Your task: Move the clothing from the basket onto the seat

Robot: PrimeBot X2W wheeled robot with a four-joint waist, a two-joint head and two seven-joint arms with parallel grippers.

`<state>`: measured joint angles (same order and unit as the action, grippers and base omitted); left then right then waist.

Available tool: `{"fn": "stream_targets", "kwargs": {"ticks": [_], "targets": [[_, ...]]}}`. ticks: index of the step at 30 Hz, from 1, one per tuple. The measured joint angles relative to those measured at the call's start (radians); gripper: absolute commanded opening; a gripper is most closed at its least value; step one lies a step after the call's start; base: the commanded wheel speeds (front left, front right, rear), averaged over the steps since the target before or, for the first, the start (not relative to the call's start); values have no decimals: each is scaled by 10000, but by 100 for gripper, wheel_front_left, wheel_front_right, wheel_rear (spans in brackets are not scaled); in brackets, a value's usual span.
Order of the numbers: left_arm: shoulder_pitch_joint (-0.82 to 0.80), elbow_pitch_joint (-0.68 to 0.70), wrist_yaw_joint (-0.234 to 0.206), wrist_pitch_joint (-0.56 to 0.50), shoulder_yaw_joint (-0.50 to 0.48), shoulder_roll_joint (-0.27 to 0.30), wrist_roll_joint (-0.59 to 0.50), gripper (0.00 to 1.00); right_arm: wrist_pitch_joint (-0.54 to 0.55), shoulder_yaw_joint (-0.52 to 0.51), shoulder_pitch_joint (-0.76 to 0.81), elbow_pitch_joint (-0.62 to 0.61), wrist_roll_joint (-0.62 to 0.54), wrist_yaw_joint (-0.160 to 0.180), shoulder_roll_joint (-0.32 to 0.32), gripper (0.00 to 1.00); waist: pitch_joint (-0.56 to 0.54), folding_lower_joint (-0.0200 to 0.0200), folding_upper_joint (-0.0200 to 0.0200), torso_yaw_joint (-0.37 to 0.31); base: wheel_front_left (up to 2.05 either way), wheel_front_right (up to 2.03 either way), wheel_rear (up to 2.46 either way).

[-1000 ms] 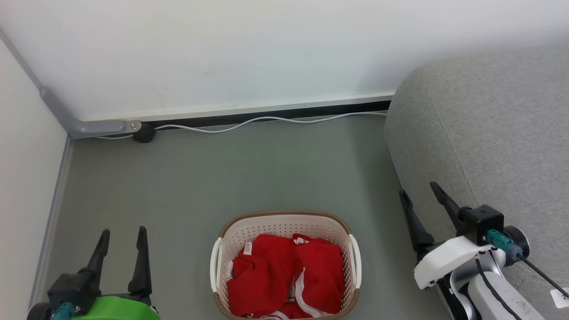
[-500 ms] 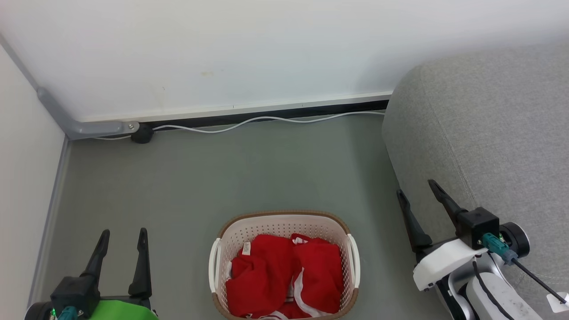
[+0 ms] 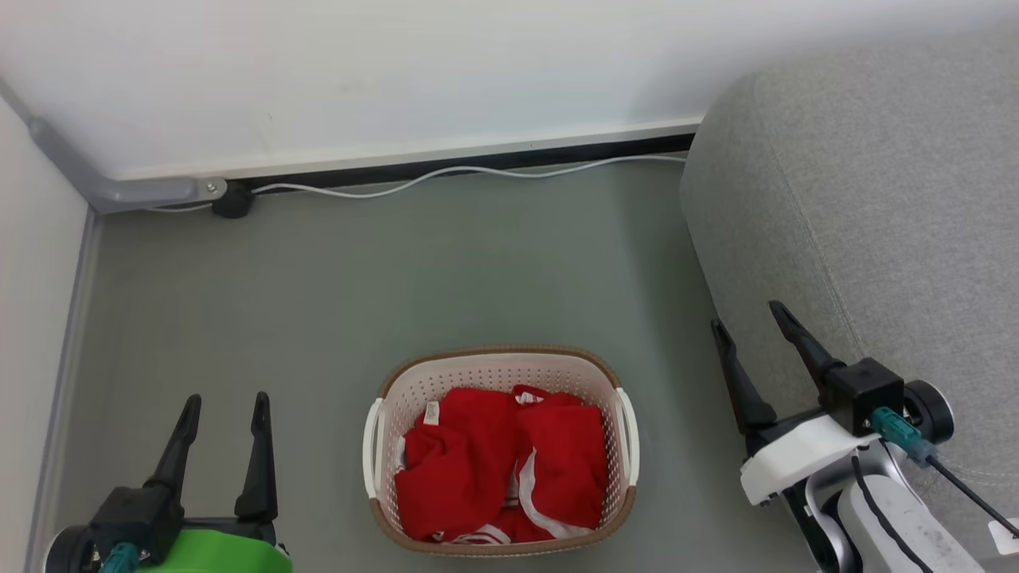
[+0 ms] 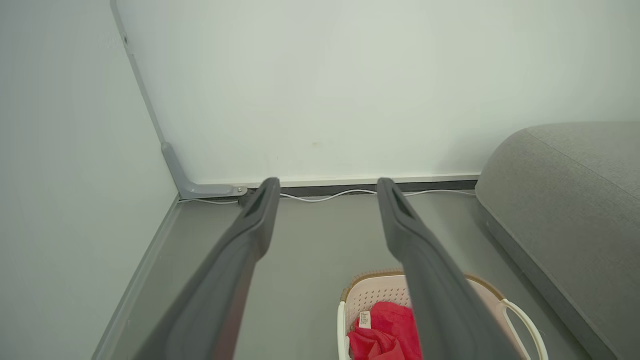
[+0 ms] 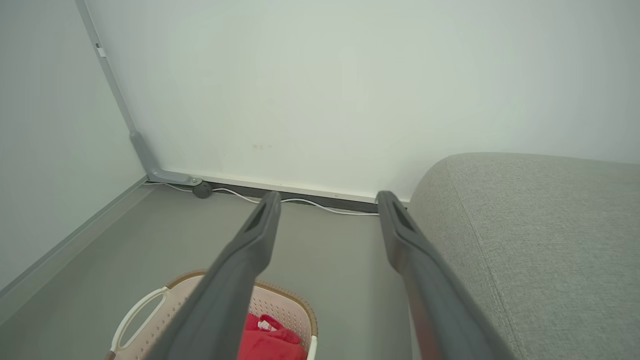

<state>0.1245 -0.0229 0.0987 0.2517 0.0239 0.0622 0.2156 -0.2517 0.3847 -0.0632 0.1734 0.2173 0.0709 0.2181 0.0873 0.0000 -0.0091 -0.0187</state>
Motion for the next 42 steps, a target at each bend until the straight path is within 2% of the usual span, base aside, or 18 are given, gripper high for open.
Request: {"fn": "stream_targets", "kwargs": {"ticks": [7, 18, 24, 31, 42], "targets": [[-473, -44, 113, 0, 454, -73, 56, 100, -2, -228, -407, -401, -182, 0, -44, 100, 820, 0, 0, -104, 0, 0, 0], [-1416, -1039, 240, -199, 1776, -84, 35, 100, -2, -316, -1495, -1126, -525, -48, -320, 100, 2299, 0, 0, -363, 0, 0, 0], [-2053, -1371, 244, -1005, 2313, -69, -2, 100, -29, -228, -2324, -1622, -704, -115, -683, 100, 3128, 1, 0, -578, 0, 0, 0], [-3255, -1452, 247, -1950, 3028, 257, -608, 100, -31, -94, -2806, -1871, -796, -211, -1168, 100, 4089, 1, 0, -954, 0, 0, 0], [-5065, -1789, 255, -3898, 3881, 792, -1062, 100, -31, -167, -3651, -2337, -800, -267, -1409, 100, 5757, 2, 0, -1715, 0, 0, 0]]}}
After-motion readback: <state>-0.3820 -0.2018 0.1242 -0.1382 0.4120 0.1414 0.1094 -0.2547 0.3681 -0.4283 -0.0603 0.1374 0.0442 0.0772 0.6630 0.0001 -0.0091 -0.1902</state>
